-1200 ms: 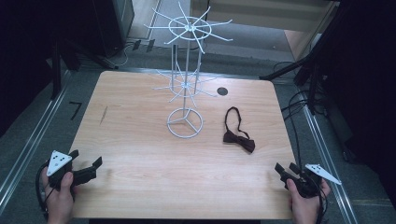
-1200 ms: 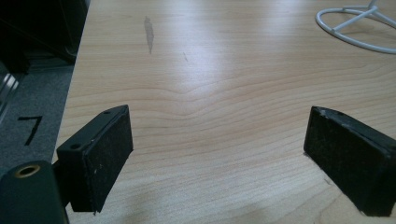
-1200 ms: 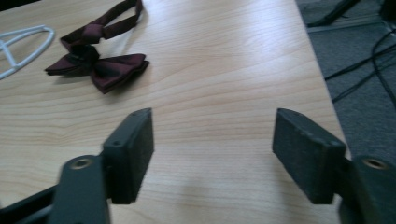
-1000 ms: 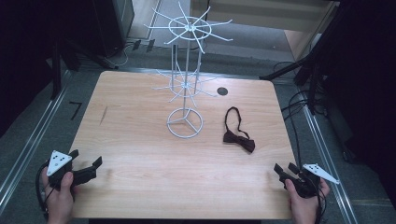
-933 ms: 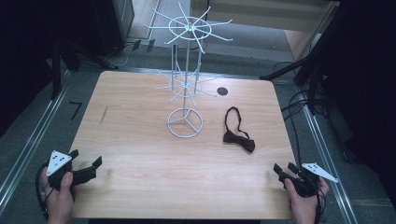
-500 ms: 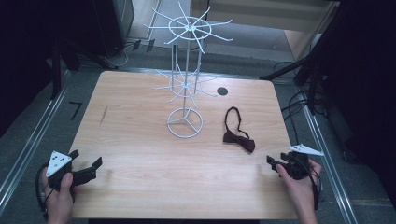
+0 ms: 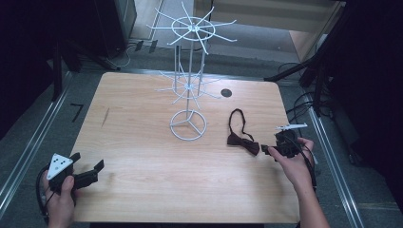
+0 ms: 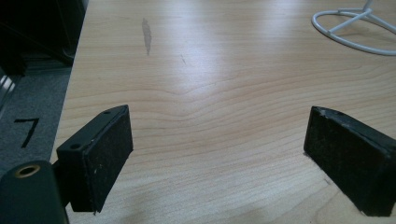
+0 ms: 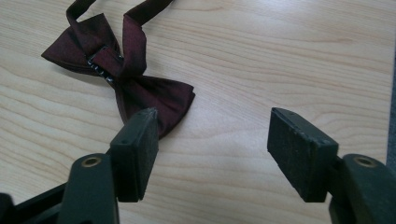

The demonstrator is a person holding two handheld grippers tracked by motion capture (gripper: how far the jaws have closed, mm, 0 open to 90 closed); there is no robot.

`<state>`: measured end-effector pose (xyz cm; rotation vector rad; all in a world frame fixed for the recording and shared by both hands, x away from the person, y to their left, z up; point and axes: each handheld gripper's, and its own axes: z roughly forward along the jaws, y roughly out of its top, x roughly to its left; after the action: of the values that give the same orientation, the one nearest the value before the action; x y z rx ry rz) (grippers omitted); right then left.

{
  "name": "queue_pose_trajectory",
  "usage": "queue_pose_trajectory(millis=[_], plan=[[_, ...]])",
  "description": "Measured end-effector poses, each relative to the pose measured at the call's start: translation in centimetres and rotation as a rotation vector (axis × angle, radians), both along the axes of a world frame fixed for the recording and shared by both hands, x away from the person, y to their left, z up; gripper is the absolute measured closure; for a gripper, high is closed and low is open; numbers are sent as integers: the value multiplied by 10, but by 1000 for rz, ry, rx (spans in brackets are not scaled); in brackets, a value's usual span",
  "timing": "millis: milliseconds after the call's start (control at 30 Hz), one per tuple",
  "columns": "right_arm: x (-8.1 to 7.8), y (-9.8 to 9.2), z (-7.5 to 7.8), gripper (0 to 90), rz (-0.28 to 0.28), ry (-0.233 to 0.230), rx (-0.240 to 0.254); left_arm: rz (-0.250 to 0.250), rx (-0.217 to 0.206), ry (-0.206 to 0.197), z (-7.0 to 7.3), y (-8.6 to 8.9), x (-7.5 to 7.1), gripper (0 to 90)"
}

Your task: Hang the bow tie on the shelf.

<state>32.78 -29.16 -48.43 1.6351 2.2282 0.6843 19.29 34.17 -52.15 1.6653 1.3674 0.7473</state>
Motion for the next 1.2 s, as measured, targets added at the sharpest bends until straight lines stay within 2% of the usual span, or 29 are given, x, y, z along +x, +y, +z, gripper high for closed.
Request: queue_pose_trajectory(millis=[67,100,167,233,333,400,467,567,833,867,967,1000,1033,1067,1200], plan=[[3,2,1,314,4,11,-5,0,-1,1,0,0,0,89],[10,7,3,294,-2,34,-20,0,-1,0,0,0,0,88],[13,9,3,292,0,44,-22,0,-1,0,0,0,0,89],[24,13,5,279,-11,73,-30,0,-2,1,0,0,0,88],[31,15,7,271,-15,94,-18,0,-3,1,0,0,0,88],[41,19,8,258,-19,122,-31,0,-3,2,0,0,0,88],[44,21,9,255,-23,130,-34,0,-2,3,0,0,0,88],[55,30,11,189,-15,164,-26,2,-1,3,0,0,0,88],[72,49,13,129,2,207,-54,-2,-6,2,0,1,0,88],[74,52,13,123,-1,208,-42,-2,-8,3,0,1,0,88],[81,61,11,11,5,235,-60,-2,-9,0,0,1,0,88],[83,64,10,0,5,244,-64,-3,-9,1,0,1,0,88],[85,67,9,0,3,248,-69,-2,-8,1,0,1,0,88],[89,72,10,0,-5,253,-41,-2,-8,2,0,1,0,88],[94,80,8,0,-11,268,-50,-5,-13,2,0,2,0,88]])
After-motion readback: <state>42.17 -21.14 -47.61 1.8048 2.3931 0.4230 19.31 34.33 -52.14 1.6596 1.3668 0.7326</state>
